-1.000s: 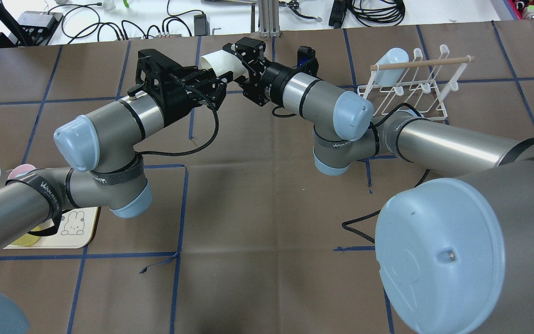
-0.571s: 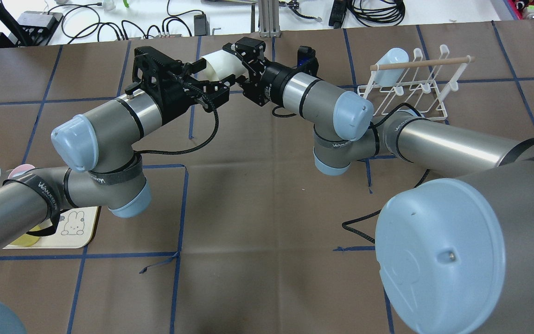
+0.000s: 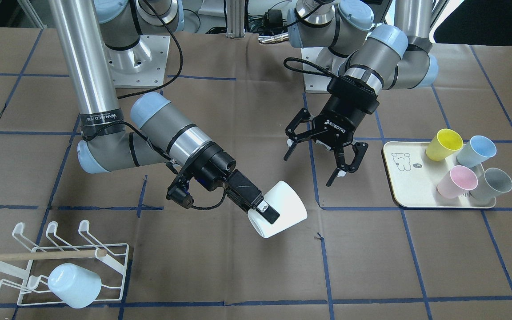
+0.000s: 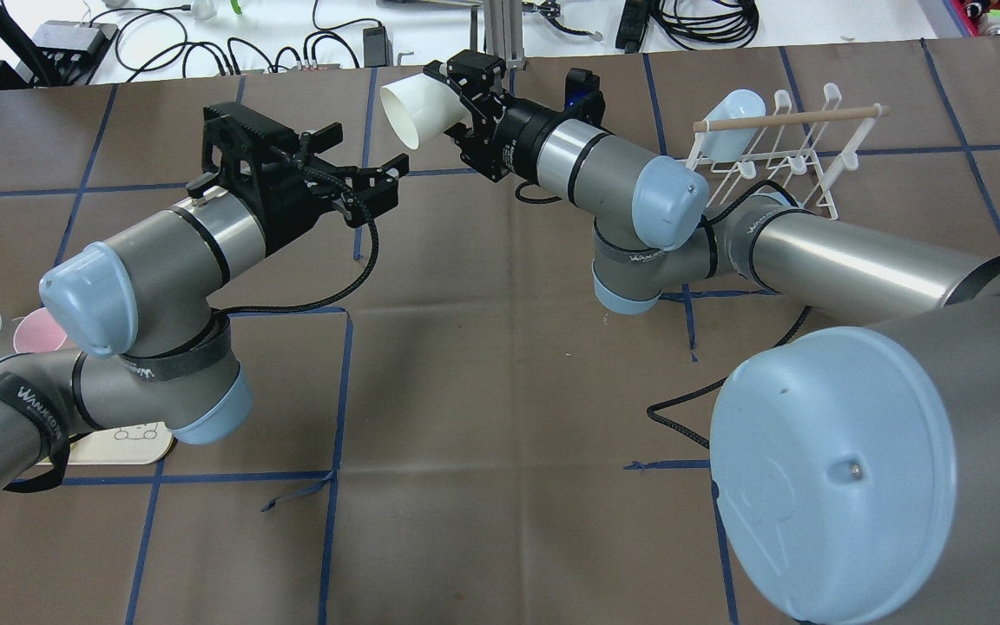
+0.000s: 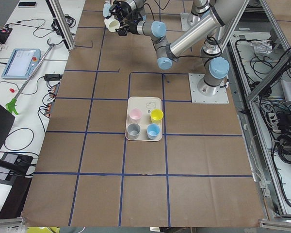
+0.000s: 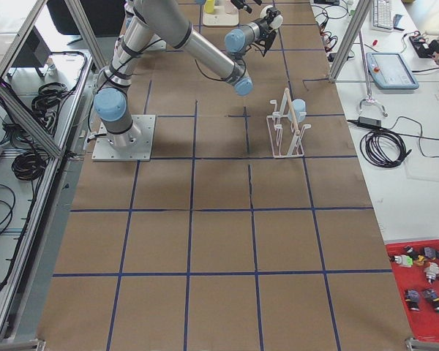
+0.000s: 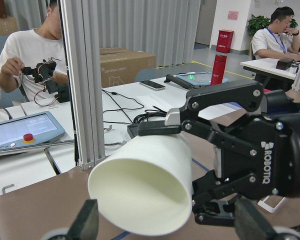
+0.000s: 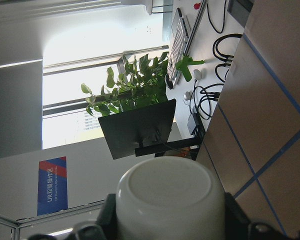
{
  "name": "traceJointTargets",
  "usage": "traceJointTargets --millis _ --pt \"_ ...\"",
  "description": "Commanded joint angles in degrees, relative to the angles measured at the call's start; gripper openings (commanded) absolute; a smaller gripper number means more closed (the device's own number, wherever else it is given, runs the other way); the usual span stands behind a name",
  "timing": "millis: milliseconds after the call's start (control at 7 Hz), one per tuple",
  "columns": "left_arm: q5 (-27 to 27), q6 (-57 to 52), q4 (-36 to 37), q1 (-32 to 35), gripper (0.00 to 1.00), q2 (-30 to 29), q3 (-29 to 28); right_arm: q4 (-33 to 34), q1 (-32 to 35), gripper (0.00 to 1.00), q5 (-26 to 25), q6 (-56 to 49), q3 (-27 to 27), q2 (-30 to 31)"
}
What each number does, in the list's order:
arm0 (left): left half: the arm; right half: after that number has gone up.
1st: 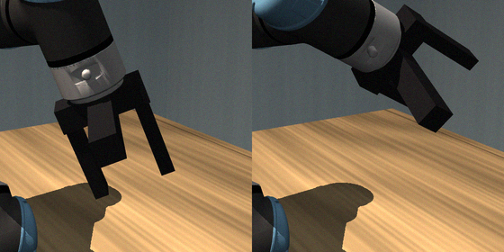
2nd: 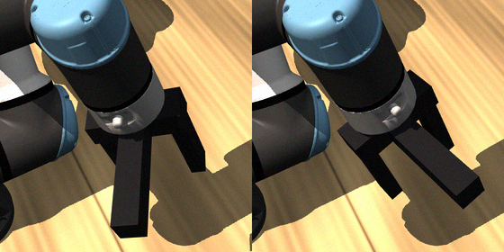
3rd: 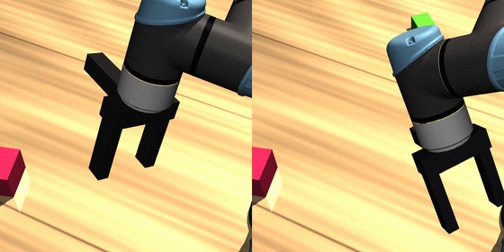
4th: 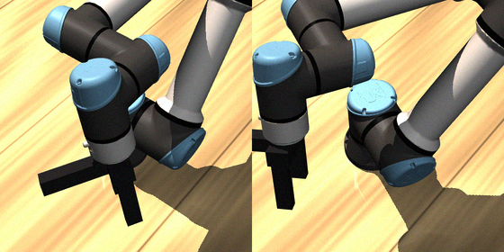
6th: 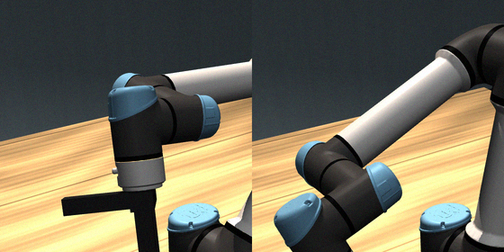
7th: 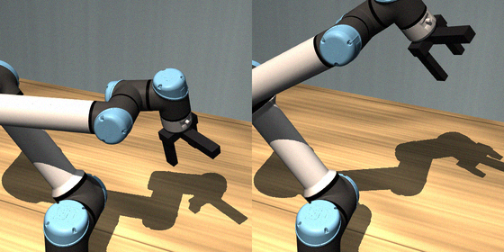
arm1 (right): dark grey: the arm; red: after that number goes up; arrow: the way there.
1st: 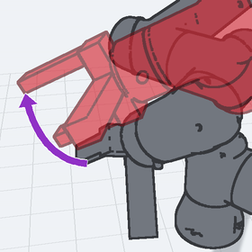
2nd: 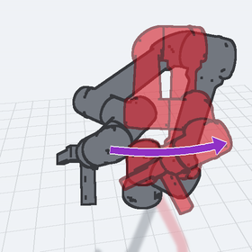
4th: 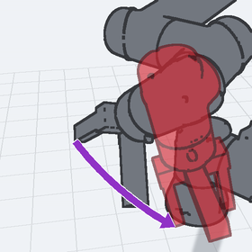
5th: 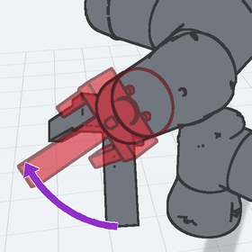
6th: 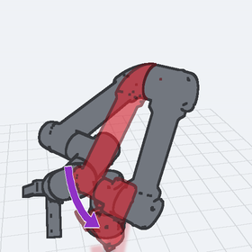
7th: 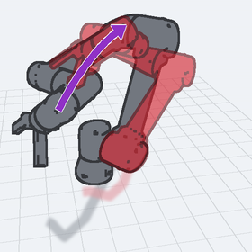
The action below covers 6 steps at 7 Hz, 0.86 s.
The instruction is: Transfer IKEA cup to right arm and place on rack
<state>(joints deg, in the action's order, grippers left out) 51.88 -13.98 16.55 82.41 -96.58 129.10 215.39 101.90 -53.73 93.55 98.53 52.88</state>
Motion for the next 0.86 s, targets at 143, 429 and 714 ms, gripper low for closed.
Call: traceJointTargets --millis 143,429,714 --pt "9.5 -0.5 -28.0 -3.2 0.98 16.3 1.8 -0.1 -3.7 0.41 -0.1 -0.9 -0.4 0.6" --pt "13.9 0.9 -50.0 -3.0 0.97 19.9 -7.1 -0.1 -7.3 0.39 -0.1 -14.8 -0.4 0.7" --pt "17.2 3.6 -68.1 -2.9 0.97 18.4 -18.1 -0.1 -10.5 0.34 -0.2 -31.9 -0.3 1.3"
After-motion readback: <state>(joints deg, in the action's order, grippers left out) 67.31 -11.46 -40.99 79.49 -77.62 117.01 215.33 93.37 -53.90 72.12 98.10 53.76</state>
